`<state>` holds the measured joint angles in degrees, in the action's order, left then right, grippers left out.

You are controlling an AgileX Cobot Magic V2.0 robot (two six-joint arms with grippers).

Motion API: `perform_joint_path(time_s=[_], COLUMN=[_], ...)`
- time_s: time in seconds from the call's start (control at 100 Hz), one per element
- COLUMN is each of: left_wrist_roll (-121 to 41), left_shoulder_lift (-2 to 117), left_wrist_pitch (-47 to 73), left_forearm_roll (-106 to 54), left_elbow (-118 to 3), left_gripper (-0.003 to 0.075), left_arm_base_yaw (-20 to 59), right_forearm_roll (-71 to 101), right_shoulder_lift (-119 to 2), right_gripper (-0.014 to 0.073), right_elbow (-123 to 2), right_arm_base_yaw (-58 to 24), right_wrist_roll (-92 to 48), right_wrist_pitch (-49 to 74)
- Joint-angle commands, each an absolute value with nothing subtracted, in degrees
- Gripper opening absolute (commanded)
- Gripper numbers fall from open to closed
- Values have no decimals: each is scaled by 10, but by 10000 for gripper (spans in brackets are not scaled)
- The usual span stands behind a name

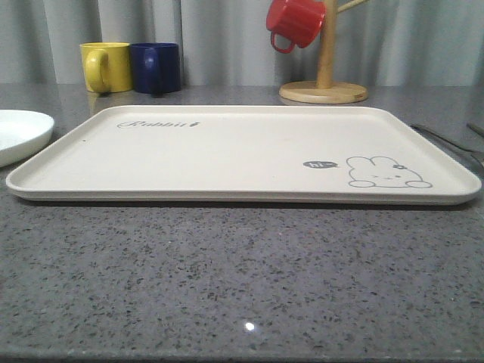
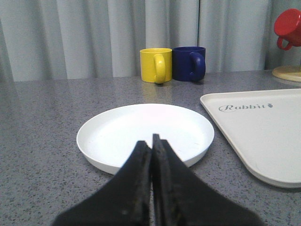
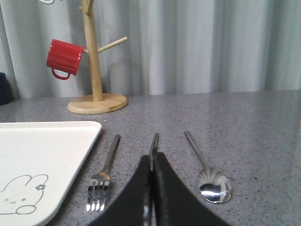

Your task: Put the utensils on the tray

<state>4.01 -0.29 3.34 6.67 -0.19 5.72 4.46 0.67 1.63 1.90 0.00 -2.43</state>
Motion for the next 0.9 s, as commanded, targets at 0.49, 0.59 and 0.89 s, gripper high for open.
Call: perform_joint_path(time_s=[0.49, 0.59, 0.89], left_wrist_roll=[45, 45, 45], left_shoulder_lift=[-22, -14, 138], left_wrist_pitch=[-56, -15, 279], left_forearm_roll=[68, 63, 58], left_elbow=[2, -45, -324], left_gripper=[-17, -17, -17], left_arm_base_yaw=[62, 62, 62], right_forearm_roll=[39, 39, 39], right_shoulder_lift=[16, 16, 16], right_gripper=[-36, -36, -36], right_elbow=[5, 5, 5], right_arm_base_yaw=[17, 17, 17], right_wrist_roll=[-6, -6, -6], right_wrist_pitch=[-72, -72, -72])
